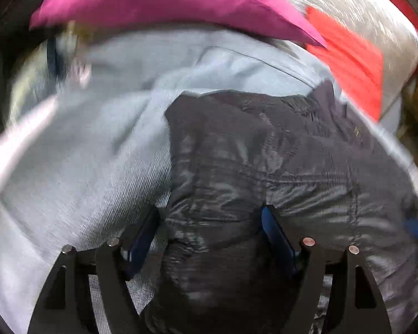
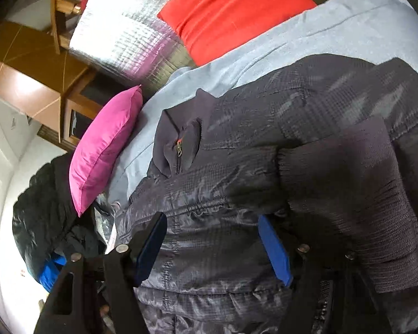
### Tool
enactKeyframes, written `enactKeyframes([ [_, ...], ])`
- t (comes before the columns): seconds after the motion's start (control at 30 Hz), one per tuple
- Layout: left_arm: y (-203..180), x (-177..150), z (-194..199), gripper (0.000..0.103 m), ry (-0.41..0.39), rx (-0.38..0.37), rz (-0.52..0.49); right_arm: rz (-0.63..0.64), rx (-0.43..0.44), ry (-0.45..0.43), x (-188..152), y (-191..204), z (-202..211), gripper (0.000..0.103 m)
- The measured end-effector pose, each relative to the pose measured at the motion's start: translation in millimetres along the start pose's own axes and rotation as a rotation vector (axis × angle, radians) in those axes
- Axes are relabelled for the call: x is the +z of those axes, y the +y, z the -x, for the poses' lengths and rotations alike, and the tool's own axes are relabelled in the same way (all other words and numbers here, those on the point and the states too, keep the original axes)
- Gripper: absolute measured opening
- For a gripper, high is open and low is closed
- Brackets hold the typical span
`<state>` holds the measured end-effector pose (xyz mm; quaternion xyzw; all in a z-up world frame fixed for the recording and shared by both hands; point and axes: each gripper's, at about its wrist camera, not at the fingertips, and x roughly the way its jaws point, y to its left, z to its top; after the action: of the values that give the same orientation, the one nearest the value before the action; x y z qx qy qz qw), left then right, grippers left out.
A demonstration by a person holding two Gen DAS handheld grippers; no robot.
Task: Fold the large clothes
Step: 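Grasp the ribbed jacket hem with both tools and lift it toward the collar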
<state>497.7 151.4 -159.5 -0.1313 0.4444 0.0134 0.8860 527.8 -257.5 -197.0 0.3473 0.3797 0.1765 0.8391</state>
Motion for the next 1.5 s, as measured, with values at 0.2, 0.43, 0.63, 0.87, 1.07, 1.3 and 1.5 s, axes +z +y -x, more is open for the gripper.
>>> enactKeyframes([
  [0.2, -12.7, 1.1, 47.7, 0.076, -0.121, 0.029, -0.027, 0.054, -0.071, -0.038, -0.5, 23.9, 11.1, 0.071],
  [0.43, -80.7, -0.9, 56.7, 0.076, -0.106, -0.094, -0.146, 0.185, -0.055, -0.030, 8.9, 70.7, -2.2, 0.073],
  [0.63, -117.1, -22.1, 14.5, 0.079, -0.019, -0.045, -0.262, 0.021, -0.103, 0.035, 22.9, 30.6, -45.2, 0.073],
  [0.87, -106.1, -16.9, 25.3, 0.083, -0.020, -0.073, -0.226, 0.065, -0.130, 0.017, 16.9, 36.7, -43.9, 0.073],
  [1.07, -58.8, -24.9, 60.1, 0.083, -0.083, -0.058, -0.167, 0.205, -0.109, -0.038, -11.3, 55.9, 21.5, 0.078],
  [1.3, -46.2, -29.3, 51.0, 0.082, 0.003, 0.020, -0.136, 0.046, -0.146, -0.049, -16.2, 7.6, 41.4, 0.081],
  [1.5, -13.3, -60.3, 125.8, 0.083, -0.061, -0.079, -0.081, 0.133, -0.086, -0.091, -53.2, 27.1, 112.3, 0.081],
])
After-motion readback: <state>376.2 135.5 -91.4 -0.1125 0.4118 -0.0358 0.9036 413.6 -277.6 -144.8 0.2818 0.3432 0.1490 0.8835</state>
